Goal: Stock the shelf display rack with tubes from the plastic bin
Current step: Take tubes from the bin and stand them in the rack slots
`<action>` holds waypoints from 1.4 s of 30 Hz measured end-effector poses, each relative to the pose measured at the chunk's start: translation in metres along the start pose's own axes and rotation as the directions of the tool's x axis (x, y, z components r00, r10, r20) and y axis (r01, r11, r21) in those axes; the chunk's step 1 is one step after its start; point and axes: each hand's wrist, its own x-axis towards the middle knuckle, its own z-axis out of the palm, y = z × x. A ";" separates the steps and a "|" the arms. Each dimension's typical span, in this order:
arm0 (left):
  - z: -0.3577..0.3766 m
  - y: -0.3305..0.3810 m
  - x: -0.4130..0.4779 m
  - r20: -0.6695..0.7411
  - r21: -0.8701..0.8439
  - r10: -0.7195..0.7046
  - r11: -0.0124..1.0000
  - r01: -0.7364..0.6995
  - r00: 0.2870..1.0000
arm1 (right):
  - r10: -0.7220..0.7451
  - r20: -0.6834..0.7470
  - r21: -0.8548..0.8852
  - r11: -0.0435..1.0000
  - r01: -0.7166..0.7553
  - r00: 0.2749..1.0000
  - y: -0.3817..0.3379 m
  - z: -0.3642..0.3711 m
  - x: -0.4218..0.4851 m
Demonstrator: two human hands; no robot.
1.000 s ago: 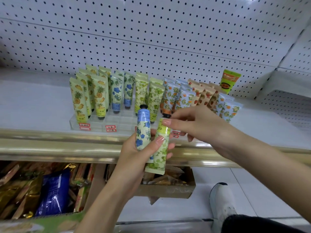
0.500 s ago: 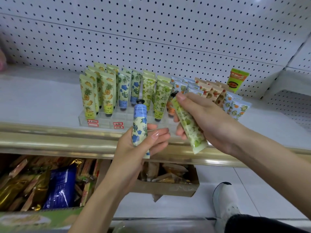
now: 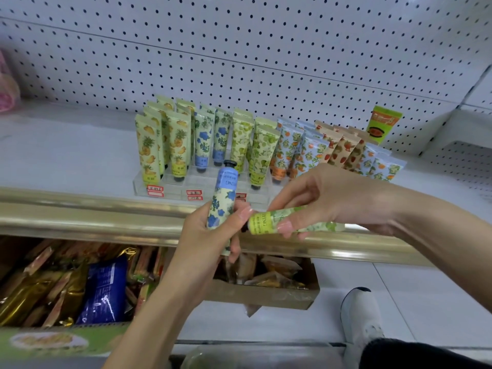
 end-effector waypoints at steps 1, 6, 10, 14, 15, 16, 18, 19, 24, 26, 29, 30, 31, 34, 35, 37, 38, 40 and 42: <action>0.000 0.001 -0.001 0.012 -0.001 0.003 1.000 -0.003 1.000 | -0.010 -0.008 0.017 1.000 0.010 1.000 -0.001 0.001 0.001; -0.006 0.005 -0.002 0.031 -0.031 -0.005 0.999 0.006 1.000 | -0.047 -0.138 0.092 0.994 0.060 0.989 -0.004 0.000 0.004; -0.010 0.005 -0.002 0.049 -0.017 -0.001 1.000 0.002 0.999 | -0.076 -0.126 0.078 0.993 0.086 0.989 -0.009 0.002 0.004; -0.020 0.007 0.000 -0.014 -0.077 -0.003 0.997 0.002 1.000 | -0.109 -0.182 0.114 0.985 0.131 0.977 -0.009 0.004 0.005; -0.023 0.008 0.001 -0.033 -0.108 -0.003 0.994 -0.001 0.999 | -0.082 -0.202 0.217 0.968 0.126 0.976 -0.008 0.002 0.006; -0.027 0.009 0.001 -0.053 -0.130 0.000 0.991 -0.007 0.999 | -0.051 -0.214 0.307 0.944 0.117 0.976 -0.007 0.001 0.007; -0.031 0.010 0.002 -0.081 -0.133 0.015 0.991 -0.026 0.997 | -0.020 -0.252 0.388 0.914 0.120 0.967 -0.006 0.000 0.009; -0.031 0.010 0.002 -0.088 -0.124 0.022 0.992 -0.033 0.996 | -0.022 -0.274 0.409 0.902 0.137 0.962 -0.006 0.000 0.011; -0.029 0.010 0.000 -0.131 -0.030 0.049 0.998 -0.053 0.990 | -0.101 -0.377 0.316 0.920 0.230 0.921 -0.018 -0.005 0.015; -0.030 0.011 0.001 -0.164 -0.006 0.066 0.998 -0.068 0.984 | -0.184 -0.476 0.165 0.942 0.293 0.860 -0.028 -0.011 0.017; -0.031 0.010 0.003 -0.185 -0.135 0.024 0.990 -0.049 0.983 | -0.308 -0.605 -0.086 0.942 0.325 0.734 -0.040 -0.017 0.026; -0.030 0.011 0.003 -0.177 -0.170 0.005 0.985 -0.035 0.984 | -0.340 -0.622 -0.164 0.937 0.308 0.705 -0.042 -0.017 0.031; -0.030 0.010 0.004 -0.165 -0.191 -0.005 0.981 -0.027 0.986 | -0.367 -0.629 -0.236 0.930 0.282 0.685 -0.042 -0.015 0.036; -0.028 0.009 0.004 -0.131 -0.198 0.010 0.980 -0.036 0.991 | -0.411 -0.641 -0.358 0.907 0.221 0.648 -0.040 -0.005 0.052; -0.028 0.010 0.004 -0.130 -0.192 0.013 0.981 -0.038 0.991 | -0.412 -0.651 -0.361 0.907 0.217 0.637 -0.038 -0.002 0.056; -0.028 0.010 0.003 -0.142 -0.177 0.014 0.983 -0.039 0.990 | -0.408 -0.673 -0.355 0.910 0.215 0.617 -0.035 0.002 0.063; -0.028 0.010 0.002 -0.147 -0.168 0.017 0.985 -0.042 0.989 | -0.412 -0.681 -0.363 0.908 0.210 0.606 -0.034 0.003 0.066; -0.029 0.009 0.002 -0.148 -0.157 0.026 0.986 -0.049 0.989 | -0.428 -0.689 -0.394 0.898 0.194 0.585 -0.032 0.005 0.068; -0.030 0.010 0.002 -0.148 -0.157 0.033 0.986 -0.057 0.988 | -0.440 -0.690 -0.416 0.891 0.183 0.575 -0.032 0.004 0.071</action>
